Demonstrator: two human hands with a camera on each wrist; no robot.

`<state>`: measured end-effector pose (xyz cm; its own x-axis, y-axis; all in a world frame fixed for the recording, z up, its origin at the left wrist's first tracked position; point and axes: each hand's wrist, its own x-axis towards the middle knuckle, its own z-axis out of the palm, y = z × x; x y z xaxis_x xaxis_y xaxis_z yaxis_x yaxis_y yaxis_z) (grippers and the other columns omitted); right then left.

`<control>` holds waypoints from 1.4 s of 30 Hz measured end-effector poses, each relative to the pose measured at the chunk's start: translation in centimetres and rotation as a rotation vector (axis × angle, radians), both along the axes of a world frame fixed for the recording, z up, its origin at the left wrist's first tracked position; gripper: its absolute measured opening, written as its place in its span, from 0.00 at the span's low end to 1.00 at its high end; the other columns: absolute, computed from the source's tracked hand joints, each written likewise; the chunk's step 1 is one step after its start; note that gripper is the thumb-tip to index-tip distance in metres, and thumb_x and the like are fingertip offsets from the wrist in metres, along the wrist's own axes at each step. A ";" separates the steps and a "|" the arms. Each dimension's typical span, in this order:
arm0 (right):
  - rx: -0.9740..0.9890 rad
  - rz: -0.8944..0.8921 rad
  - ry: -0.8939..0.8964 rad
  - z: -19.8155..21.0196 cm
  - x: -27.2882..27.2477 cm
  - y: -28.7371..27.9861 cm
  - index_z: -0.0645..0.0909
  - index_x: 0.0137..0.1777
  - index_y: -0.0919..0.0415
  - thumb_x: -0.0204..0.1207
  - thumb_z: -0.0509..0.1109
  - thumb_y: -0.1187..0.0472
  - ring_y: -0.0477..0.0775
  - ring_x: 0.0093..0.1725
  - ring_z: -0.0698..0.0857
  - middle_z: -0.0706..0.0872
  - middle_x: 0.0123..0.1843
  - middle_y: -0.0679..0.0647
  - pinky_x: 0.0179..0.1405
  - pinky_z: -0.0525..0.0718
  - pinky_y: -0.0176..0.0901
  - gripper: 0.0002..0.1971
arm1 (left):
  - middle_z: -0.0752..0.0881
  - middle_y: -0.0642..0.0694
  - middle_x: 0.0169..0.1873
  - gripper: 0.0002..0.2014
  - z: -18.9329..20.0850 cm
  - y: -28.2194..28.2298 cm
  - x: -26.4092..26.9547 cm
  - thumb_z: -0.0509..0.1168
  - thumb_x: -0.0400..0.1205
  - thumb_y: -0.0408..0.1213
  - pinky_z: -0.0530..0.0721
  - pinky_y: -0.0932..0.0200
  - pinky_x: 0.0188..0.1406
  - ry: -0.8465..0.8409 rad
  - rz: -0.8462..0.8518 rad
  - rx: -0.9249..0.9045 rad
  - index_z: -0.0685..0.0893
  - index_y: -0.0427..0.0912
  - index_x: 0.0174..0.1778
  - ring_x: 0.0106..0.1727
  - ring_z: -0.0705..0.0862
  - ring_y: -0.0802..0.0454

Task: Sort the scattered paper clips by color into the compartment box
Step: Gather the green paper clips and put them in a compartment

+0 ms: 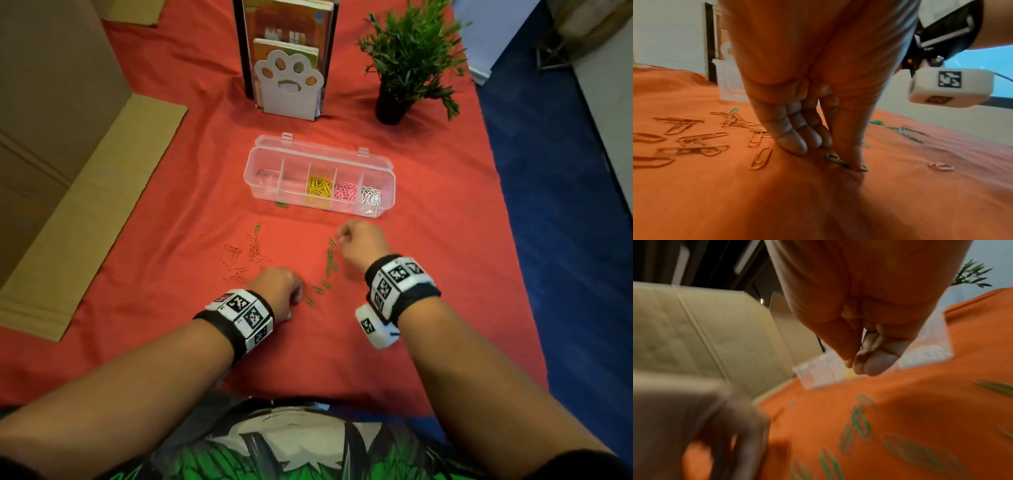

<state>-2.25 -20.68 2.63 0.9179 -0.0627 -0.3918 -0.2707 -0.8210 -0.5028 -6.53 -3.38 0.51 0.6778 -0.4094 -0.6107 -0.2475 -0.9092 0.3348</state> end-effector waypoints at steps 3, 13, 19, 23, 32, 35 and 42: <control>-0.137 0.073 0.040 -2.2 -2.3 -0.2 0.80 0.61 0.66 0.76 0.64 0.64 0.66 0.62 0.80 0.81 0.61 0.66 0.64 0.76 0.48 0.15 | 0.88 0.46 0.52 0.10 -0.4 -0.3 0.1 0.71 0.72 0.34 0.83 0.58 0.55 -0.010 -0.012 0.029 0.86 0.46 0.48 0.55 0.85 0.47; -0.282 0.275 -0.160 -4.3 -3.2 1.4 0.73 0.58 0.64 0.74 0.66 0.65 0.65 0.61 0.73 0.72 0.60 0.62 0.61 0.78 0.56 0.13 | 0.84 0.42 0.52 0.09 -2.1 -0.2 -0.8 0.66 0.76 0.35 0.81 0.53 0.53 -0.201 0.015 -0.041 0.82 0.44 0.51 0.55 0.83 0.41; -0.274 0.280 -0.026 -4.1 -3.4 1.1 0.72 0.61 0.68 0.74 0.58 0.71 0.68 0.64 0.76 0.75 0.62 0.67 0.64 0.76 0.55 0.15 | 0.85 0.38 0.54 0.11 -2.3 -0.3 -1.4 0.60 0.78 0.32 0.82 0.48 0.56 -0.226 -0.006 0.034 0.80 0.41 0.55 0.57 0.83 0.38; 0.032 0.020 0.085 -3.9 -2.6 -0.2 0.78 0.57 0.64 0.77 0.59 0.68 0.62 0.47 0.83 0.83 0.52 0.63 0.47 0.81 0.50 0.11 | 0.85 0.36 0.55 0.13 -2.0 -0.6 -1.3 0.57 0.76 0.28 0.78 0.52 0.59 -0.219 0.135 -0.081 0.82 0.37 0.54 0.59 0.82 0.39; 1.076 -0.738 0.256 -2.1 -4.4 -3.9 0.72 0.32 0.62 0.76 0.52 0.67 0.47 0.19 0.75 0.71 0.29 0.55 0.16 0.73 0.32 0.13 | 0.70 0.44 0.26 0.14 0.6 -2.7 -0.8 0.48 0.76 0.22 0.71 0.64 0.27 0.464 1.044 -0.685 0.71 0.43 0.30 0.24 0.70 0.51; 0.753 -0.583 0.194 -3.2 -4.5 -3.8 0.73 0.33 0.58 0.78 0.55 0.70 0.39 0.11 0.71 0.69 0.27 0.53 0.11 0.68 0.27 0.14 | 0.71 0.46 0.23 0.12 0.2 -2.9 -1.0 0.58 0.78 0.33 0.68 0.62 0.27 0.356 0.902 -0.627 0.75 0.45 0.29 0.21 0.70 0.53; 0.077 -0.096 0.029 -4.6 -5.5 -3.0 0.85 0.50 0.63 0.74 0.60 0.69 0.57 0.46 0.83 0.84 0.51 0.59 0.47 0.76 0.35 0.12 | 0.84 0.43 0.53 0.11 -1.2 -2.3 -2.4 0.69 0.75 0.40 0.75 0.60 0.54 -0.252 0.119 -0.168 0.86 0.46 0.53 0.57 0.83 0.45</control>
